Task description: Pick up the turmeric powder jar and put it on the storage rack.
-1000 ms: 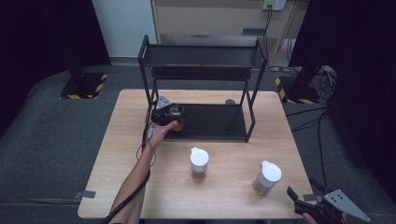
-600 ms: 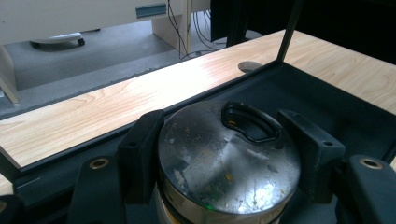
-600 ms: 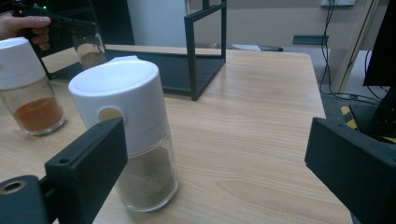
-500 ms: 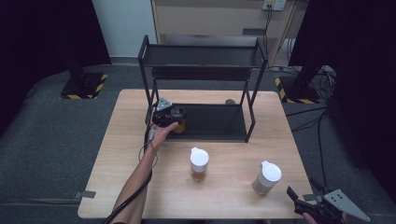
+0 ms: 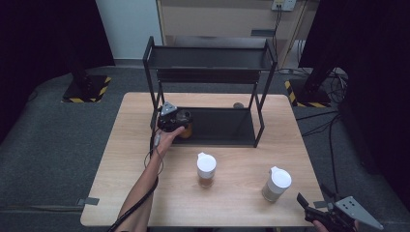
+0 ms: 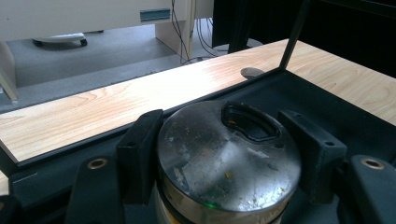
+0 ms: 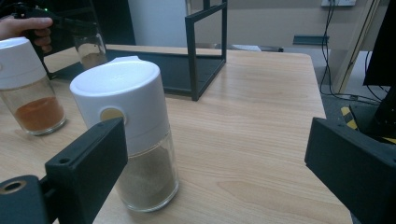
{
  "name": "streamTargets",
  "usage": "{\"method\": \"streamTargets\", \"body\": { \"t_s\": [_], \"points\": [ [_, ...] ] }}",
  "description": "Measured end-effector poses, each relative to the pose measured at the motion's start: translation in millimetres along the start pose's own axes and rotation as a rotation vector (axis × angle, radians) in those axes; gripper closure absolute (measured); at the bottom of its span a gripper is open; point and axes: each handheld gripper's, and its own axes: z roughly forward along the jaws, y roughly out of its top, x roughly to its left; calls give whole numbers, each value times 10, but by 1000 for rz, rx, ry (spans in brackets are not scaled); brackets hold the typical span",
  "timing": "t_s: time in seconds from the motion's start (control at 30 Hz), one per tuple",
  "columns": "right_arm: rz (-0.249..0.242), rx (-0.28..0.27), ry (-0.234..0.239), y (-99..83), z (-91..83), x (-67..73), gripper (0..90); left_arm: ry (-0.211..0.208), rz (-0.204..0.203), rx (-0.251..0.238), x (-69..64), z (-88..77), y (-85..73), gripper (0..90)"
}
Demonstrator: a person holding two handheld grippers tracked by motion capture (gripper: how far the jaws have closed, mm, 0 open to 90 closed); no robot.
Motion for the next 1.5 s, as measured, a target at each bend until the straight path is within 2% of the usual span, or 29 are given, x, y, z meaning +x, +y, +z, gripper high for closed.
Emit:
{"method": "streamTargets", "body": {
  "t_s": [0.17, 0.4, 0.67, 0.77, 0.93, 0.97, 1.03, 1.13, 1.17, 1.27, 1.3, 1.5],
  "points": [
    [-1, -1, 0, -1, -1, -2, 61, 2, 4, -4, -27, -7, 45, 236],
    [0, -2, 1, 0, -4, -1, 61, 3, 22, -23, -66, -79, 207, 116],
    [-5, -2, 2, 2, -4, 1, 61, -23, 56, -65, -74, -195, 380, 91],
    [-5, -2, 2, 2, -4, 1, 61, -61, 65, -75, -73, -247, 436, 89],
    [-5, 0, 4, 4, -1, 4, 62, -127, 116, -95, -135, -353, 516, 89],
    [-5, 0, 4, 4, -1, 4, 62, -127, 116, -95, -135, -353, 516, 85],
    [-6, -1, 4, 5, -1, 7, 61, -164, 136, -102, -155, -439, 573, 80],
    [-7, -1, 5, 5, -2, 6, 62, -179, 146, -106, -174, -498, 595, 79],
    [-7, -2, 5, 5, -3, 6, 62, -198, 163, -119, -203, -582, 588, 78],
    [-8, -3, 5, 3, -3, 4, 62, -211, 175, -123, -222, -644, 578, 78],
    [-6, -3, 5, 4, -3, 4, 62, -221, 191, -122, -244, -718, 571, 77],
    [-8, -1, 4, 6, 1, 9, 62, -246, 206, -137, -280, -952, 504, 72]
  ]
}}
